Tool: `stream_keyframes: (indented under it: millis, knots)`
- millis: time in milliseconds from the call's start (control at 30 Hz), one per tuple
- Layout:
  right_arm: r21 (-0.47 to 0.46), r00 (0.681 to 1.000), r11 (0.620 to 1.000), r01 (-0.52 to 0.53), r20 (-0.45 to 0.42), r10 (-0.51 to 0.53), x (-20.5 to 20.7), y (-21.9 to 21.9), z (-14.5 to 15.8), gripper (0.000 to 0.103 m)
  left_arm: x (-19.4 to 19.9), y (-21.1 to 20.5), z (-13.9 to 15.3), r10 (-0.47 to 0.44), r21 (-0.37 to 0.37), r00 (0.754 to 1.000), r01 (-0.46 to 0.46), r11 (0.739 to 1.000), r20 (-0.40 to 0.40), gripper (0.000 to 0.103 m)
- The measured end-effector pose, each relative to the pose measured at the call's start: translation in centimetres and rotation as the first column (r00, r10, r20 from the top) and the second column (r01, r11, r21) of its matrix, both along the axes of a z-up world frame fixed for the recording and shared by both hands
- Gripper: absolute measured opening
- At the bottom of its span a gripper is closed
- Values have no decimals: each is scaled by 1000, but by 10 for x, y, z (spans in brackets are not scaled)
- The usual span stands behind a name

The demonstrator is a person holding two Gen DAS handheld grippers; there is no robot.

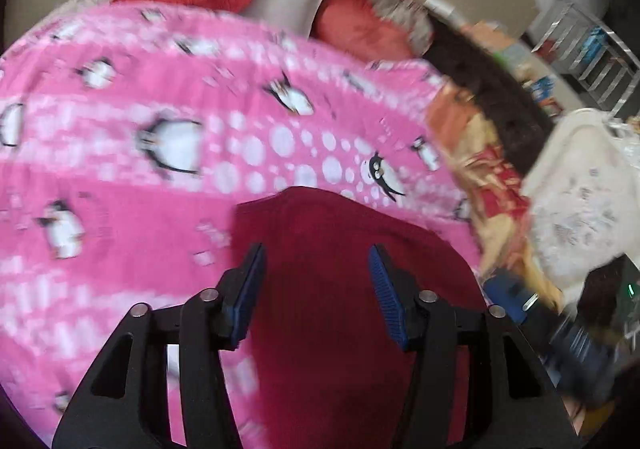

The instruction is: Fold small clothes

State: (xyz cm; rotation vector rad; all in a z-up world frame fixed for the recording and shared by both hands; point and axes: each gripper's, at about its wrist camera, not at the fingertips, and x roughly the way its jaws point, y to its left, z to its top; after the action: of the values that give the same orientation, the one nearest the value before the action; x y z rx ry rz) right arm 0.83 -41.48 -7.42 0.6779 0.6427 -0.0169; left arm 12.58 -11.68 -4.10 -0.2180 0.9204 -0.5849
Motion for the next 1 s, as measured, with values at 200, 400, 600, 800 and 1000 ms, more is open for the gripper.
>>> stream_keyframes:
  millis: [200, 400, 600, 800, 1000]
  knots:
    - [145, 993, 983, -112, 44, 107, -49, -29, -17, 77, -43, 31, -52, -99, -83, 986, 89, 993, -134, 73]
    - [261, 966, 931, -257, 31, 258, -42, -10, -67, 80, -59, 13, -56, -179, -174, 977, 157, 972, -117, 75]
    - [310, 925, 872, -380, 119, 360, -36, -3, -76, 86, -56, 6, -57, -175, -189, 978, 152, 970, -115, 81]
    - [342, 886, 817, -463, 179, 427, -39, 6, -82, 83, -55, 7, -63, -174, -163, 981, 158, 974, -89, 81]
    - [212, 917, 893, -398, 73, 391, -36, 24, -81, 65, -57, -2, -58, -162, -74, 984, 157, 985, -72, 70]
